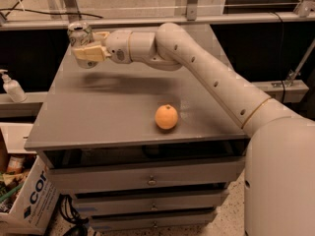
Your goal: Pick 7up can
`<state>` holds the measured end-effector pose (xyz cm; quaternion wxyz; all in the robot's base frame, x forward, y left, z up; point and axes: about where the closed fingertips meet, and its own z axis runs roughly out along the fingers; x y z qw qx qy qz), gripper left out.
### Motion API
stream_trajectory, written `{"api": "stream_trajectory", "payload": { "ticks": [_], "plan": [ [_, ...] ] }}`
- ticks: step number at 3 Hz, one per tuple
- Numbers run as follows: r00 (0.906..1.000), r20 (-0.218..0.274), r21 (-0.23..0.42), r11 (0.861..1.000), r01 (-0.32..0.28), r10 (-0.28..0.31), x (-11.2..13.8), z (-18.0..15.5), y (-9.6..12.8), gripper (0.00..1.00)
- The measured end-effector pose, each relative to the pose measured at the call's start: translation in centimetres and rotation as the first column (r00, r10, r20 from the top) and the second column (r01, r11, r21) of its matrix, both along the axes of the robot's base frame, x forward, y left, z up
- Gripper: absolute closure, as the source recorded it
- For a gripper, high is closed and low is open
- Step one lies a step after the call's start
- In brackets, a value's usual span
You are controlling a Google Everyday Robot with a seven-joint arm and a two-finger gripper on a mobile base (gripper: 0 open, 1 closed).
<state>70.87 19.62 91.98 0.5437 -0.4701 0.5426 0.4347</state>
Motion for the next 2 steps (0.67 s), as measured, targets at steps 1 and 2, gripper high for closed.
{"api": "stream_trajectory", "payload": {
  "ticks": [1, 2],
  "plan": [
    [0.9988, 0.009, 0.032, 0.998, -0.048, 0.048, -1.63, 1.37, -1.14, 1.0],
    [0.9988, 0.009, 0.032, 0.998, -0.048, 0.048, -1.63, 1.37, -1.13, 1.0]
  ]
}}
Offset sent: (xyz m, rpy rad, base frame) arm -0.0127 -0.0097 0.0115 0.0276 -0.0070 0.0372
